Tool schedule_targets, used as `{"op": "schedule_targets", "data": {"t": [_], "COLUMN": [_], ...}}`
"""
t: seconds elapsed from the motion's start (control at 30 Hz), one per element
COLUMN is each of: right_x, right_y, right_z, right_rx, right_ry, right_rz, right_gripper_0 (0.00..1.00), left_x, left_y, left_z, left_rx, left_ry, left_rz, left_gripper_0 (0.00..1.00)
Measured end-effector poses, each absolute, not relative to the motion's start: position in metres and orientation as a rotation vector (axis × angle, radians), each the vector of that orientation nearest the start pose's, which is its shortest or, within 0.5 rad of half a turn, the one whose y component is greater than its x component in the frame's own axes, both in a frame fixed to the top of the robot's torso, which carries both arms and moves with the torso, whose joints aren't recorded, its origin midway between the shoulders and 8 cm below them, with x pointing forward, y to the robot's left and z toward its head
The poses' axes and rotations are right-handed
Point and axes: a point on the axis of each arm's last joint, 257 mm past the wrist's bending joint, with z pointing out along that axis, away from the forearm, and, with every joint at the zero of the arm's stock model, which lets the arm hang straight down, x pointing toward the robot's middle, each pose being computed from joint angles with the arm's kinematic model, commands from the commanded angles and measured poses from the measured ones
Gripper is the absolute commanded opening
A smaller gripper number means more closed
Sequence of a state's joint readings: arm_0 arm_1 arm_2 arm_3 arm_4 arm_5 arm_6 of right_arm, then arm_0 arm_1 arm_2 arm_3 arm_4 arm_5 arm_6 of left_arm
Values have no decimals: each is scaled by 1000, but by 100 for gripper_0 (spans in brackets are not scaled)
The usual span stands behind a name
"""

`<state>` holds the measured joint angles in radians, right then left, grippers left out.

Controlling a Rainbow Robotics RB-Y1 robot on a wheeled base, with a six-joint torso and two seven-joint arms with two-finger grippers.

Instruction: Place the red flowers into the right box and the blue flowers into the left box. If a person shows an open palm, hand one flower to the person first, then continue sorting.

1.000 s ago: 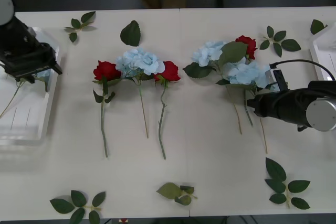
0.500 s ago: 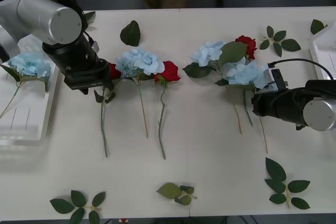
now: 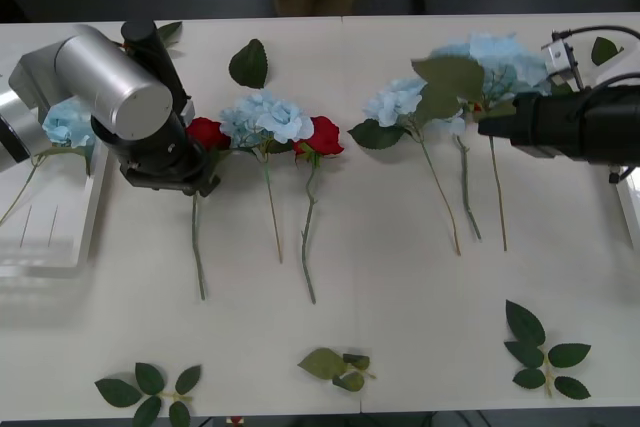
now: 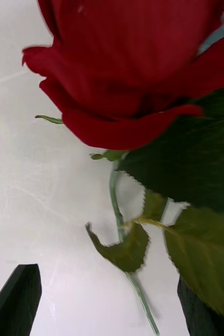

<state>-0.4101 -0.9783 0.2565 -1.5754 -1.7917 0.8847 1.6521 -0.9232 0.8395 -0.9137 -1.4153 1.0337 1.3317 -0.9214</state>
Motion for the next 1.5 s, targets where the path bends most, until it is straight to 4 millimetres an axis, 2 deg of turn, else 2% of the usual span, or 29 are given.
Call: {"op": "schedule_targets", "data": {"t": [0.07,0.17,0.3,0.4,0.5,0.6,0.7,0.87,1.0,1.07,1.17,1.27,1.37,1.43,1.5], "right_x": [513,520,520,515,510,506,498,497,509,511,506,509,521,530,535], "right_y": [-186,-152,-97,-55,-24,-2,10,10,-5,-20,-46,-84,-122,-134,-135], "right_z": [-112,-74,-46,-33,-27,-31,-44,-43,-38,-34,-36,-33,-23,-11,1], "right_rx": [-173,-217,-299,-333,-308,-277,-297,-291,-267,-290,-415,-492,-440,-390,-352], "right_ry": [2142,2040,1935,1860,1797,1767,1790,1789,1772,1787,1867,1950,2010,1996,1966], "right_rz": [1093,1160,1230,1289,1362,1401,1411,1417,1375,1339,1241,1095,952,844,727], "right_gripper_0": [0,0,0,0,0,0,0,0,0,0,0,0,0,0,0], "left_x": [500,492,478,471,470,473,476,480,482,482,482,482,482,482,483], "left_y": [243,253,253,249,247,244,238,232,230,230,230,231,231,231,231], "left_z": [-298,-318,-331,-333,-336,-336,-337,-337,-336,-336,-336,-336,-335,-335,-335], "left_rx": [110,118,126,126,118,133,148,167,167,166,166,166,165,165,166], "left_ry": [2839,2831,2826,2811,2805,2787,2773,2754,2749,2749,2748,2747,2747,2746,2746], "left_rz": [71,97,76,43,32,47,53,64,63,62,63,65,66,67,67], "left_gripper_0": [75,75,75,75,75,75,75,75,75,76,75,75,75,75,75]}}
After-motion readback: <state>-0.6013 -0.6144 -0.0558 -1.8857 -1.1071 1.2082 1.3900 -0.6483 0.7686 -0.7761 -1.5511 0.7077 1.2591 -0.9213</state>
